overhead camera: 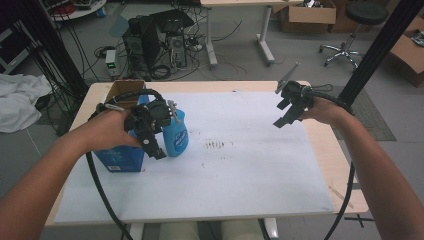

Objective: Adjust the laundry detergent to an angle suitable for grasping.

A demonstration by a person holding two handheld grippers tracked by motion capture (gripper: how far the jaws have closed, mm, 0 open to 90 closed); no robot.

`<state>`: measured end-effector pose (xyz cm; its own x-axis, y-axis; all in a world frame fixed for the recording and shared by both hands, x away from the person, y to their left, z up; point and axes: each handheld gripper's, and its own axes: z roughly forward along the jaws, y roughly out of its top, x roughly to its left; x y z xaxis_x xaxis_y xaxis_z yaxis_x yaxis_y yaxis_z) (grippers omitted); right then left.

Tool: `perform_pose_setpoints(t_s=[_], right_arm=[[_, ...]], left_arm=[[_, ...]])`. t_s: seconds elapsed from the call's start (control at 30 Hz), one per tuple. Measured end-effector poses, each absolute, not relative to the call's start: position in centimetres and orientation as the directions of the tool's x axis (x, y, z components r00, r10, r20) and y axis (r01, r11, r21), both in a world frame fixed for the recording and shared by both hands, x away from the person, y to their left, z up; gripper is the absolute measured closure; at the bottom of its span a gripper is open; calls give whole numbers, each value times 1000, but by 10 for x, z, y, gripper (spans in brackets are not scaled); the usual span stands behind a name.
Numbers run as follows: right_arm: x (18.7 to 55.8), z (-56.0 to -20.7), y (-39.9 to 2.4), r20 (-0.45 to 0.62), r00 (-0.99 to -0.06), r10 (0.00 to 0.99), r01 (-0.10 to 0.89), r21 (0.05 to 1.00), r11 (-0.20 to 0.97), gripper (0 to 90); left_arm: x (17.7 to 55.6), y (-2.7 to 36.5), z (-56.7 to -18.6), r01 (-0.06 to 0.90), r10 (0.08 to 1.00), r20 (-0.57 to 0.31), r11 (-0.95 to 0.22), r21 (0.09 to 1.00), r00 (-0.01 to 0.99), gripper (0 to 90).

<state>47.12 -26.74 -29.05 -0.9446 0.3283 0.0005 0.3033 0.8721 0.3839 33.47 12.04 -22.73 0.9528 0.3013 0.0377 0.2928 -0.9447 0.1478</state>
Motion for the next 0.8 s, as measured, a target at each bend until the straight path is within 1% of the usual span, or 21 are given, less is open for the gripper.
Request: perform_pose_setpoints(t_s=[0.8], right_arm=[[465,-285,-267,-14,-947,321,290,398,871,171]], left_arm=[[327,117,-222,294,305,53,-944,147,951,213]])
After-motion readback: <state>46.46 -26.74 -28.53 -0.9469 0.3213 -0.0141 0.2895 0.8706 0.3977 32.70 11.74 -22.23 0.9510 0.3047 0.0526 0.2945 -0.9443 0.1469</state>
